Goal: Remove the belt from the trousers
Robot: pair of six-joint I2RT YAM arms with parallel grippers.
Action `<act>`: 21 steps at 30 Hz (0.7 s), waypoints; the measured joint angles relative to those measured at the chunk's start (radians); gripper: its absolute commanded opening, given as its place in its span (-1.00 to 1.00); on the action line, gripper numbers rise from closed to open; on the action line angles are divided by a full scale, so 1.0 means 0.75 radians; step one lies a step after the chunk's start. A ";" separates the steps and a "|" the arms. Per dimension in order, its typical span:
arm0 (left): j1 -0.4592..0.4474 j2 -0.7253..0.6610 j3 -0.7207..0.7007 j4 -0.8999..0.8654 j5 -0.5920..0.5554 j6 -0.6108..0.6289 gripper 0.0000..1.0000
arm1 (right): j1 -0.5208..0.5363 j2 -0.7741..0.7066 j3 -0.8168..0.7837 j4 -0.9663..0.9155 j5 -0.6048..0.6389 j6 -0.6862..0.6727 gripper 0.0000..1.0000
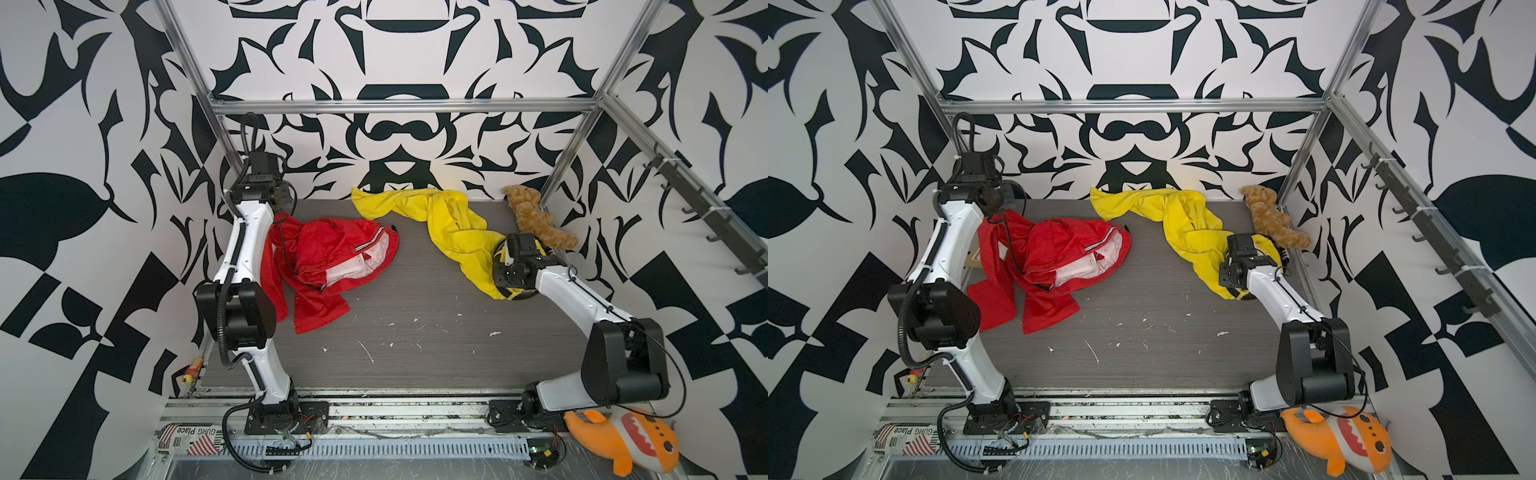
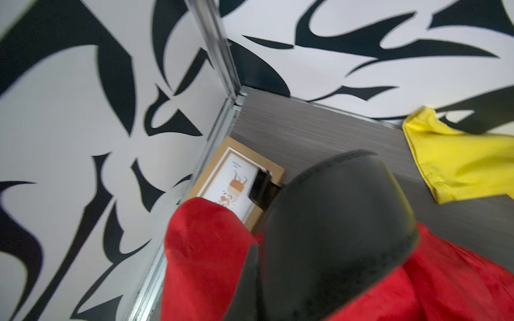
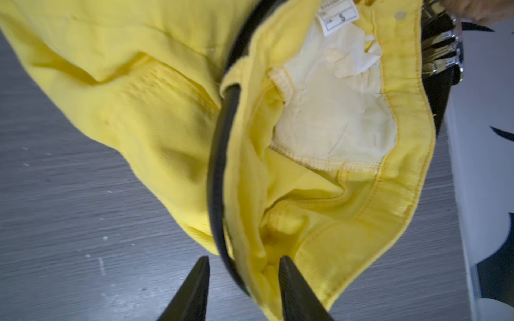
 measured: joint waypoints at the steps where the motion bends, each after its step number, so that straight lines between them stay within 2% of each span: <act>1: -0.038 -0.001 -0.017 0.010 0.008 0.001 -1.00 | 0.037 -0.019 0.000 0.009 -0.010 -0.009 0.08; 7: -0.258 -0.005 -0.038 0.038 0.045 0.005 -1.00 | 0.402 -0.063 0.008 0.172 -0.074 -0.097 0.22; 11: -0.336 -0.022 -0.037 0.042 0.054 0.010 -1.00 | 0.574 0.130 0.158 0.249 -0.132 -0.122 0.28; 18: -0.350 -0.053 -0.037 0.040 0.083 0.013 -1.00 | 0.622 0.706 0.626 0.260 -0.158 -0.021 0.33; 21: -0.349 -0.057 -0.037 0.035 0.098 0.010 -1.00 | 0.621 0.826 0.704 0.208 -0.143 0.035 0.33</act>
